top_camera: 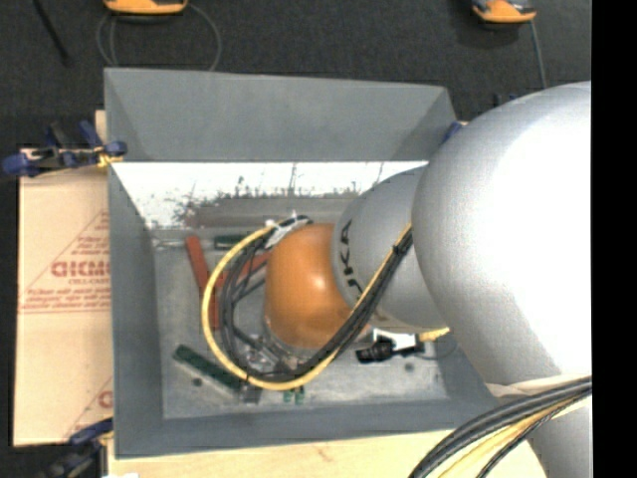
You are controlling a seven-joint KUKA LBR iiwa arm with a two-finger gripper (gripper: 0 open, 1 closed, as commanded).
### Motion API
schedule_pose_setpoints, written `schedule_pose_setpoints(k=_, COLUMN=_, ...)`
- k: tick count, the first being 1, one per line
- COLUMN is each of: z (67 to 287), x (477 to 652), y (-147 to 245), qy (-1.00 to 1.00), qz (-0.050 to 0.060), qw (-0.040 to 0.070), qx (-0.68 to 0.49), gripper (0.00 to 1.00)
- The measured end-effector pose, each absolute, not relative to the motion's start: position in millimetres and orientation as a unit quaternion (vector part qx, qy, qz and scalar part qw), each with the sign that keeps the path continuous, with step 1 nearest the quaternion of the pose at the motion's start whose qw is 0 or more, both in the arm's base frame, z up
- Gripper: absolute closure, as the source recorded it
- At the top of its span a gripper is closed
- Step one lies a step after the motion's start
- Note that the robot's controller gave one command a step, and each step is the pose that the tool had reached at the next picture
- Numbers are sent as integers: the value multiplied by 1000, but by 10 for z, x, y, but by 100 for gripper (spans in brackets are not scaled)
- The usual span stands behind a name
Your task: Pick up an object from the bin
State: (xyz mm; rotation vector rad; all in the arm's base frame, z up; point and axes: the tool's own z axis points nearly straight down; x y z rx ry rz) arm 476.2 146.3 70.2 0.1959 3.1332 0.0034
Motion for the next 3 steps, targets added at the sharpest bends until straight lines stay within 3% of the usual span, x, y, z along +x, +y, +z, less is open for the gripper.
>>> schedule_pose_setpoints(k=1, z=876, x=4879, y=1465, qy=996, qz=1, qw=2, qx=90, gripper=100)
schedule_pose_setpoints(k=2, z=2534, x=4998, y=1408, qy=994, qz=2, qw=5, qx=105, gripper=100)
schedule_pose_setpoints(k=3, z=1586, x=5155, y=1981, qy=994, qz=0, qw=-1, qx=112, gripper=100)
